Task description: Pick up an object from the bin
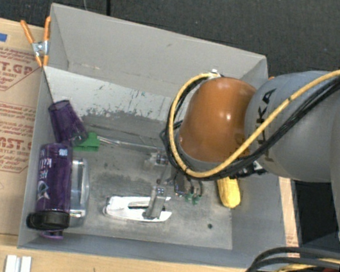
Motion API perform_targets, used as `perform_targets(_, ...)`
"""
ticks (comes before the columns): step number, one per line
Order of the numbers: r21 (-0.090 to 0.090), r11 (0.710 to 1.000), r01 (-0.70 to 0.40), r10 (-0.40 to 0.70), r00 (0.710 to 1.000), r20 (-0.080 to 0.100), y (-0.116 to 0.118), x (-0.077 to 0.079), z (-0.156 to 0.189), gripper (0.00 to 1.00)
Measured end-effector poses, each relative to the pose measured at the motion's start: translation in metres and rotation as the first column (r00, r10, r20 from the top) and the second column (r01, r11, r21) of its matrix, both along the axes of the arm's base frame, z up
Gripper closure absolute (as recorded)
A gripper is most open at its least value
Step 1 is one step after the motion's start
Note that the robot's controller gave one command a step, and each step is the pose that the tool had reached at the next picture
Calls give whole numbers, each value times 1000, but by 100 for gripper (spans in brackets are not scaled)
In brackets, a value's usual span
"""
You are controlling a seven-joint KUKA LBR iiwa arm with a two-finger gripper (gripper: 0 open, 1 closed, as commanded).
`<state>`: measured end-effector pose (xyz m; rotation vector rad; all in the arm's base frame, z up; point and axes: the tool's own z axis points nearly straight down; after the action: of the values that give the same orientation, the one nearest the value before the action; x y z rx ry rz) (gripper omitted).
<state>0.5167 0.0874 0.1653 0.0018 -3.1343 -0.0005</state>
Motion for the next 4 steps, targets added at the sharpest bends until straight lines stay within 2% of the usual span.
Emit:
perform_targets(1,1,1000,1,-1,1000,8,0,2,5,0)
perform_targets(2,1,995,-99,99,995,8,-3,-8,-31,0)
perform_targets(3,2,993,-116,116,993,4,-20,-22,-56,0)
perform_targets(4,2,999,33,-33,999,12,7,-32,-79,100)
